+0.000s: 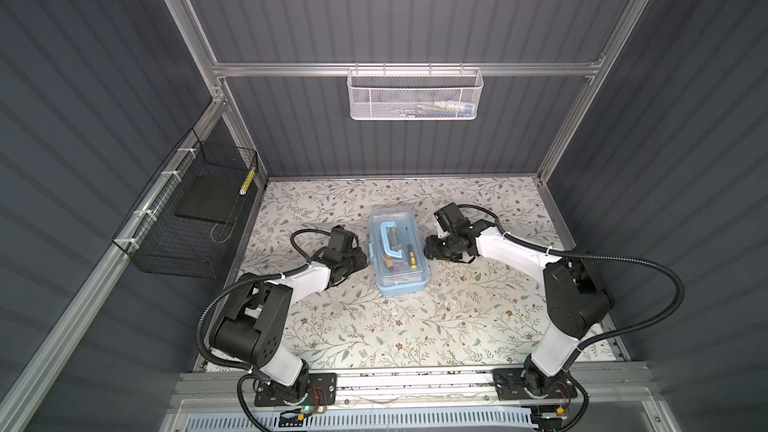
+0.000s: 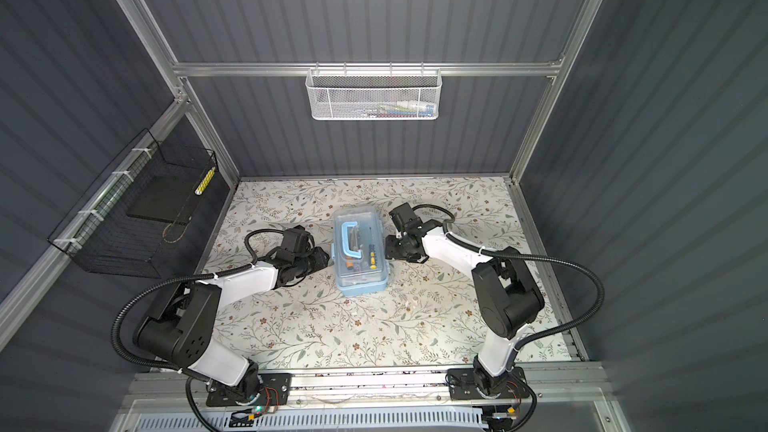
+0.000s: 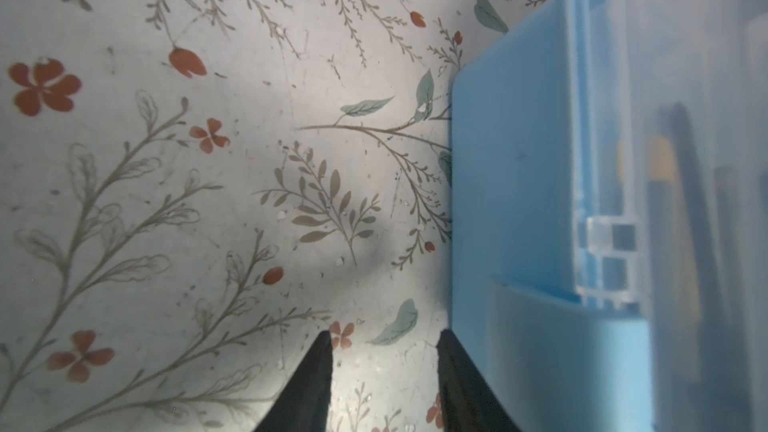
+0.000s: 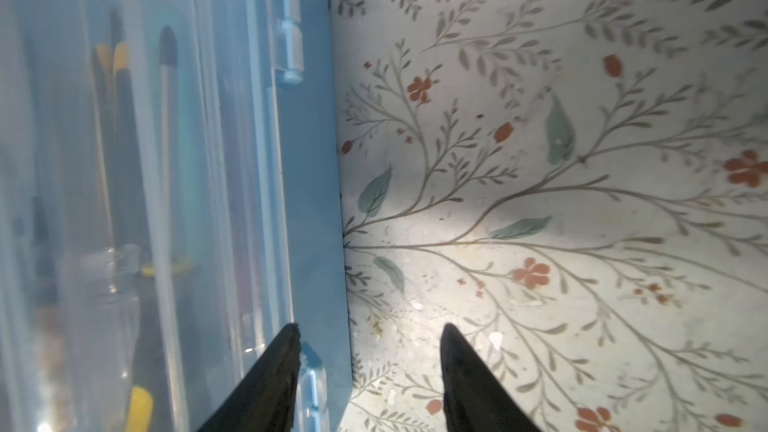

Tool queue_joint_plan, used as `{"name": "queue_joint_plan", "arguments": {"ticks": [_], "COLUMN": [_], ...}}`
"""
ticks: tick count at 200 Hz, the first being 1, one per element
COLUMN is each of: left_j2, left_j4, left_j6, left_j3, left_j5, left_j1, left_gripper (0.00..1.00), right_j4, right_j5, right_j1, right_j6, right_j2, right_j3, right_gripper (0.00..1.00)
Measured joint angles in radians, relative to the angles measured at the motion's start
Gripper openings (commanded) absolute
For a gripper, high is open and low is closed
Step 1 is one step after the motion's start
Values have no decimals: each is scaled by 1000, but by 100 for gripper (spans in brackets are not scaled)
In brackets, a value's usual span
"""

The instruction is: Pack the tool kit

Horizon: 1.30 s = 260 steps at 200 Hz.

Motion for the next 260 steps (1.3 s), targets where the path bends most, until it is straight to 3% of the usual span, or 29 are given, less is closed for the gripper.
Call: {"name": "queue_joint_plan", "arguments": {"ticks": [34,115,178,260], "left_j2": [0,20,150,176], "left_j4": [-17,-181,-154,-89], "left_j6": [16,123,145,143], "left_j3": [4,174,221,275], "left_j5": [-22,-140,-53,-8], "left_j1": [6,53,79,67], "left_gripper": [43,40,38,37], "right_j4": [-1,-10,-23,-57], "right_j5": [16,22,-33,-59], "right_j1": [36,-38,-53,-48], "right_j6": [13,-1,-37,-77], "right_j2": [4,59,137,209], "right_j3": [-3,62,206,270], "right_gripper": [56,56,55,53]}}
